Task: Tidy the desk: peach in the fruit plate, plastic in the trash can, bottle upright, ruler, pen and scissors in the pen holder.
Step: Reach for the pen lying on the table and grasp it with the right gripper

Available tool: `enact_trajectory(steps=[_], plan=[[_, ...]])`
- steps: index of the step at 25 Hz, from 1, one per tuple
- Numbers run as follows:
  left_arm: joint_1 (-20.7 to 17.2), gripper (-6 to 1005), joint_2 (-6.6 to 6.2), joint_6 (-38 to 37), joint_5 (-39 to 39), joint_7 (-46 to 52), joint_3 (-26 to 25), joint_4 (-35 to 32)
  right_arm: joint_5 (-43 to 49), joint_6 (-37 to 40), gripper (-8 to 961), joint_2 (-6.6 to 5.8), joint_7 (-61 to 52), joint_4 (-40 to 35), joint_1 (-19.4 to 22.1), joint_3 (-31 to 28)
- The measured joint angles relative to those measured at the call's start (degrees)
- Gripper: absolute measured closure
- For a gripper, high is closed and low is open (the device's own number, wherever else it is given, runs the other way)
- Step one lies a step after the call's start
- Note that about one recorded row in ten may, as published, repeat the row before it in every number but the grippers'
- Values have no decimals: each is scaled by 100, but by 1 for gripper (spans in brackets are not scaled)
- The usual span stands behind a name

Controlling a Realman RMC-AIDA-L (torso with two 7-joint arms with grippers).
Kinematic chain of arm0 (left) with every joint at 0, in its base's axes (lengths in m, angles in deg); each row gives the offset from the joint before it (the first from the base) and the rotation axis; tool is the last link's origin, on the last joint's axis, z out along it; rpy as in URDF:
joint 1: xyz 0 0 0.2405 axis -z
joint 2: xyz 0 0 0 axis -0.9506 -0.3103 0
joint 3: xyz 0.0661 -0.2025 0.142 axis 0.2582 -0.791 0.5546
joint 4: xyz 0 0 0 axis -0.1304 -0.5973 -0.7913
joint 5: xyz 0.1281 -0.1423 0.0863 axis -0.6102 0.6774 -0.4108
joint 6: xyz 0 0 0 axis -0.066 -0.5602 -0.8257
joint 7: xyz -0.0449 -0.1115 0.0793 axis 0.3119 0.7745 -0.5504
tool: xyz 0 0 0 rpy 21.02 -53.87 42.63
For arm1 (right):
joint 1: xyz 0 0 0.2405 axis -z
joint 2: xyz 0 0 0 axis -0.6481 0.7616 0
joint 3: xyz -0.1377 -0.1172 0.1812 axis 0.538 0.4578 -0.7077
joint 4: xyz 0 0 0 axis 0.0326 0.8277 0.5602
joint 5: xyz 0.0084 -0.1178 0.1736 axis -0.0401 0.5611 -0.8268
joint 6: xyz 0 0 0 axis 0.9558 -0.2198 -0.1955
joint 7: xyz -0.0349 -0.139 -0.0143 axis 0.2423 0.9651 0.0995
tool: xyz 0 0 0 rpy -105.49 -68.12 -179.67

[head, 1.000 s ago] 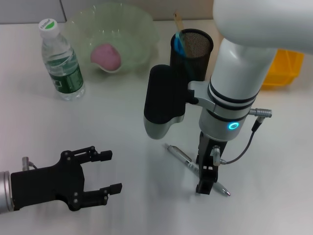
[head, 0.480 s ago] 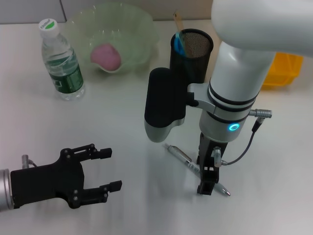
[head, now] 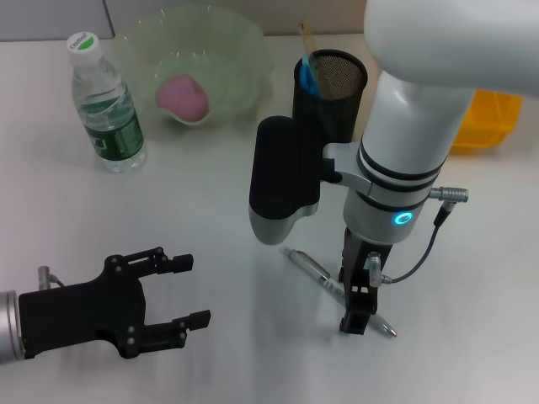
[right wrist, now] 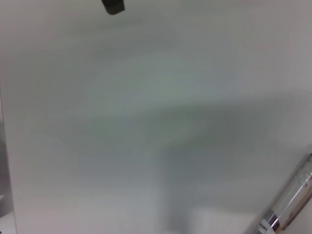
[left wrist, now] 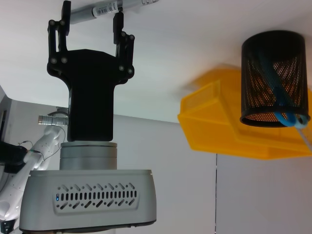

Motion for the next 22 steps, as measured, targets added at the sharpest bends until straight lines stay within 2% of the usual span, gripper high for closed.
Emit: enact_trajectory(steps=[11, 15, 21, 22], plan=[[0, 245, 0, 0, 0, 0, 0, 0, 14, -38, 273, 0, -1, 6, 0, 5], [0, 245, 0, 0, 0, 0, 0, 0, 23, -44, 487, 0, -19, 17, 0, 21], [0, 245, 0, -11, 0, 0, 0, -21, 23, -34, 692, 0, -48, 24, -12, 35], [0, 245, 0, -23, 0, 0, -6, -26, 23, -26, 697, 0, -50, 26, -15, 67]])
